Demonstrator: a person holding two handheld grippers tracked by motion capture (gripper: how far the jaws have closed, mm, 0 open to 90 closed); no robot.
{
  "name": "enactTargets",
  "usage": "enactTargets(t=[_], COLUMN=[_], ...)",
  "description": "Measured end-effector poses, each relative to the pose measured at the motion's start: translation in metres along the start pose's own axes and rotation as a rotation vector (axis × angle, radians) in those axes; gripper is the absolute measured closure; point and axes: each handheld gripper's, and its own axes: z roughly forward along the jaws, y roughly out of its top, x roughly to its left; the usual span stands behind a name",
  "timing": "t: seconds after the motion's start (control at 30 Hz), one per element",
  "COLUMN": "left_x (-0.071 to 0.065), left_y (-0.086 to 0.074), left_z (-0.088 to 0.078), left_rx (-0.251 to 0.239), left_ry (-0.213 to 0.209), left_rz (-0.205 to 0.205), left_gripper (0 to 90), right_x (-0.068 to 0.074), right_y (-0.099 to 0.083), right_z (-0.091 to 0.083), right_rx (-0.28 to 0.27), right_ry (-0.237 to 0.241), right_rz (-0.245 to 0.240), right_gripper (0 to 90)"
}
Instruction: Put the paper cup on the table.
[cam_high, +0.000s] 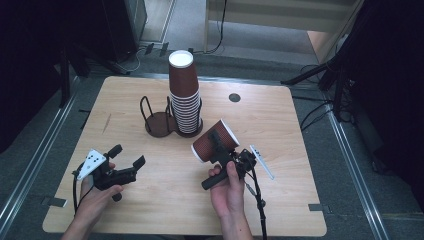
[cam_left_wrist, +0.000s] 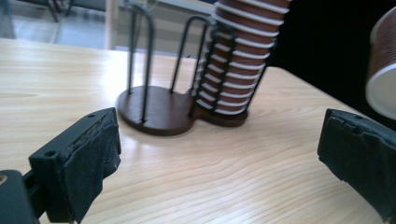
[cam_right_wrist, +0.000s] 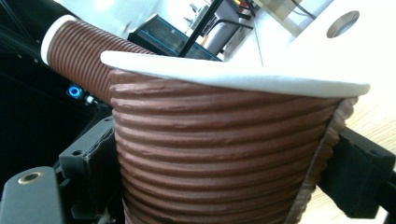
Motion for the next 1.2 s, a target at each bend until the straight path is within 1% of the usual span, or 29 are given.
enactTargets(t=[0.1,0.17,0.2,0.23,0.3,0.37,0.4,0.43,0.53,0.57,0.63,0.67,0.73,0.77,0.87,0.9,0.93,1.0,1.1,1.2], left_x=[0.006,0.011,0.013,0.015,0.019,0.023,0.026,0.028,0.034,0.037,0.040,0.040,0.043,0.044,0.048,0.049,0.050,0.051,0.052,0.052], left_y=[-0.003,-0.004,-0.004,-0.004,-0.004,-0.006,-0.007,-0.008,-0.009,-0.009,-0.011,-0.012,-0.013,-0.014,-0.014,-0.014,-0.014,-0.015,-0.016,-0.018], left_z=[-0.004,-0.005,-0.006,-0.006,-0.009,-0.012,-0.014,-0.016,-0.023,-0.025,-0.028,-0.029,-0.031,-0.033,-0.036,-0.036,-0.036,-0.036,-0.035,-0.033], left_rx=[0.007,0.009,0.006,0.003,0.004,0.006,0.008,0.011,0.002,-0.001,0.010,0.010,0.015,0.018,0.016,0.012,0.015,0.018,0.025,0.032], left_ry=[0.028,0.045,0.054,0.064,0.086,0.099,0.107,0.114,0.134,0.144,0.158,0.160,0.162,0.165,0.180,0.183,0.187,0.189,0.193,0.193], left_rz=[0.013,0.013,0.012,0.013,0.022,0.028,0.030,0.030,0.008,0.010,0.019,0.017,0.017,0.020,0.022,0.019,0.017,0.018,0.016,0.025], left_gripper=[0.0,0.0,0.0,0.0,0.0,0.0,0.0,0.0,0.1,0.1,0.1,0.0,0.1,0.1,0.0,0.0,0.0,0.0,0.0,0.0], right_x=[-0.001,-0.001,-0.002,-0.003,-0.002,-0.002,-0.002,-0.002,-0.005,-0.005,-0.008,-0.009,-0.009,-0.009,-0.011,-0.012,-0.012,-0.014,-0.015,-0.016], right_y=[0.002,0.003,0.004,0.004,0.004,0.006,0.007,0.008,0.012,0.013,0.015,0.016,0.016,0.016,0.017,0.018,0.018,0.018,0.021,0.023], right_z=[0.000,-0.001,0.000,0.001,0.000,0.000,0.001,0.001,0.003,0.004,0.005,0.005,0.005,0.006,0.007,0.008,0.009,0.010,0.010,0.012], right_rx=[0.002,0.017,0.010,0.004,-0.028,-0.042,-0.044,-0.043,-0.045,-0.050,-0.065,-0.076,-0.083,-0.091,-0.113,-0.121,-0.127,-0.165,-0.196,-0.228], right_ry=[0.001,-0.005,-0.009,-0.006,-0.012,-0.030,-0.046,-0.051,-0.060,-0.065,-0.070,-0.068,-0.067,-0.069,-0.086,-0.098,-0.102,-0.102,-0.086,-0.094], right_rz=[-0.049,-0.057,-0.086,-0.105,-0.124,-0.163,-0.177,-0.200,-0.233,-0.230,-0.255,-0.281,-0.304,-0.325,-0.402,-0.425,-0.437,-0.460,-0.490,-0.553], right_gripper=[11.6,11.7,11.8,11.8,11.9,11.8,11.9,11.9,11.9,11.9,11.9,11.9,11.8,11.8,11.7,11.7,11.6,11.7,11.6,11.5])
